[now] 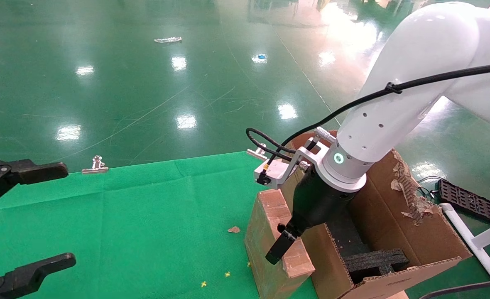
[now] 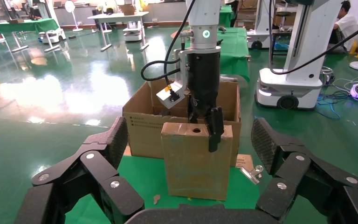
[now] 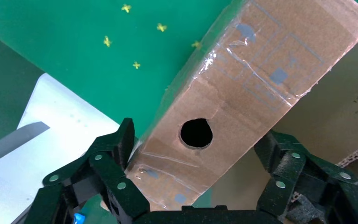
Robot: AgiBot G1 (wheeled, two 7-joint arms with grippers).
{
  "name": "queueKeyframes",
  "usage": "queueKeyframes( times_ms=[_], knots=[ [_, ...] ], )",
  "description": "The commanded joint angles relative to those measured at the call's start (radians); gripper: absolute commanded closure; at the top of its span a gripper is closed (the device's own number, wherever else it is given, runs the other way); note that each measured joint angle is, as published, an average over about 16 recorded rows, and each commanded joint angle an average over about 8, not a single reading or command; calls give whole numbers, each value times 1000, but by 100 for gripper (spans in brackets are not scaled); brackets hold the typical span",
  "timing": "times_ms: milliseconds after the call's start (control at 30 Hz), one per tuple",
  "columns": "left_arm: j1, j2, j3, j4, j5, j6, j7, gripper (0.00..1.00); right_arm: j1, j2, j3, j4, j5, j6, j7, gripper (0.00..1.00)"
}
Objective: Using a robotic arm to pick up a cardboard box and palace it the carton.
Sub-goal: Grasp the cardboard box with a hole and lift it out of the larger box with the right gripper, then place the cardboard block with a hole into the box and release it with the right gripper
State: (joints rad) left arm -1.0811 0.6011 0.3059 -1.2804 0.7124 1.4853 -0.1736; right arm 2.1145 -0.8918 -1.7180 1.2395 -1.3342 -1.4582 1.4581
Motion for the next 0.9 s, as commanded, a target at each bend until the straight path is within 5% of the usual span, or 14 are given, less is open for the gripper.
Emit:
queueKeyframes(
  times_ms=[33,600,900],
  knots=[
    [0,0,0,0,0,0,0,100,1,4,-1,9,-5,3,6,100],
    [0,0,1,0,-1,0,0,100,5,48,8,52,-23,47,3,100],
    [0,0,1,0,-1,-1,1,100,82,239,163,78,81,206,-260,100]
  ],
)
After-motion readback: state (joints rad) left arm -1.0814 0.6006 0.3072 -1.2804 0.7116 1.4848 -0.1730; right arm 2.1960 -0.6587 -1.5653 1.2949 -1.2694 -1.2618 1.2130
